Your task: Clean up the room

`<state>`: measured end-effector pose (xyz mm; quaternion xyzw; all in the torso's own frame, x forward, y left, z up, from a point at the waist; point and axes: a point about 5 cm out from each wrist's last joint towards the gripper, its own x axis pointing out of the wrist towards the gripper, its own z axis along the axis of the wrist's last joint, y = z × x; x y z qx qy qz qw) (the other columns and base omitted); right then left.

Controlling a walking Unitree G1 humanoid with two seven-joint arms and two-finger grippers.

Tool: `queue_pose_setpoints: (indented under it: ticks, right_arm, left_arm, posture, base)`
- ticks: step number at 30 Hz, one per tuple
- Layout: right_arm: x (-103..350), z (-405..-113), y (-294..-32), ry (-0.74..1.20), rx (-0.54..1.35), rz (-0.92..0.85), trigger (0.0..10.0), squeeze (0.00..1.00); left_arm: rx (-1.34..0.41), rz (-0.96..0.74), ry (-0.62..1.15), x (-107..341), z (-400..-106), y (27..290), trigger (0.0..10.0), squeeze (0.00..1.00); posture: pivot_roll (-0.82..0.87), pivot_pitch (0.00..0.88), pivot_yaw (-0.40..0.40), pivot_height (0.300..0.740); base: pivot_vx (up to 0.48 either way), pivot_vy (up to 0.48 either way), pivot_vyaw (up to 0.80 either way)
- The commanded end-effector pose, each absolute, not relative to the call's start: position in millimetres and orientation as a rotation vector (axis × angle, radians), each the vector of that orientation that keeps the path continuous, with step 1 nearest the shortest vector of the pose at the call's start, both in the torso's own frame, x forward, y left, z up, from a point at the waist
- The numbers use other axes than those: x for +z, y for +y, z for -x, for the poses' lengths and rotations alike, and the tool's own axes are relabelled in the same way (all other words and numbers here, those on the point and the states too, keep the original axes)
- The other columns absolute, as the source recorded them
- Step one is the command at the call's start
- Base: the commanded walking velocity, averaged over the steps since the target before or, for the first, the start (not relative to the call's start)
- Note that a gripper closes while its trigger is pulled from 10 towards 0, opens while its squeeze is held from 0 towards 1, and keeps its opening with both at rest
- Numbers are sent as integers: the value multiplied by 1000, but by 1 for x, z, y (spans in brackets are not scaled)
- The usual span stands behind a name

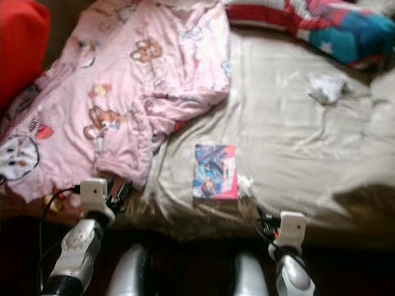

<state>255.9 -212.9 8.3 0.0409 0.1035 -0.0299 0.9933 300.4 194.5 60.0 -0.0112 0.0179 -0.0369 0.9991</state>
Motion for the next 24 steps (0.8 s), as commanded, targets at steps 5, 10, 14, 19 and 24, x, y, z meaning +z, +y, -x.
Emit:
queue_pose_setpoints:
  ticks: [5, 10, 14, 19, 24]
  right_arm:
    - [4, -251, -214, 239, -50, -83, 10000, 0]
    - [4, -256, -214, 253, -42, -103, 10000, 0]
    - [5, -260, -208, 266, 1, -146, 10000, 0]
    - [3, -266, -197, 307, 90, -157, 10000, 929]
    - [2, -279, -190, 359, 98, -245, 10000, 1000]
  left_arm:
    - [-63, 31, 55, 58, -300, 195, 10000, 0]
    - [-70, 33, 51, 59, -301, 192, 10000, 0]
    - [-84, 33, 40, 62, -302, 190, 10000, 0]
    - [-85, 31, 34, 65, -303, 190, 10000, 0]
    - [-84, 27, 26, 69, -305, 193, 10000, 0]
  posture:
    - [-66, 232, 33, 616]
    - [-65, 240, 31, 616]
    - [-65, 246, 34, 616]
    - [-57, 263, 38, 616]
    - [-46, 285, 53, 616]
  base:
    - [350, 0, 0]
    - [340, 0, 0]
    - [0, 0, 0]
    - [0, 0, 0]
    - [0, 0, 0]
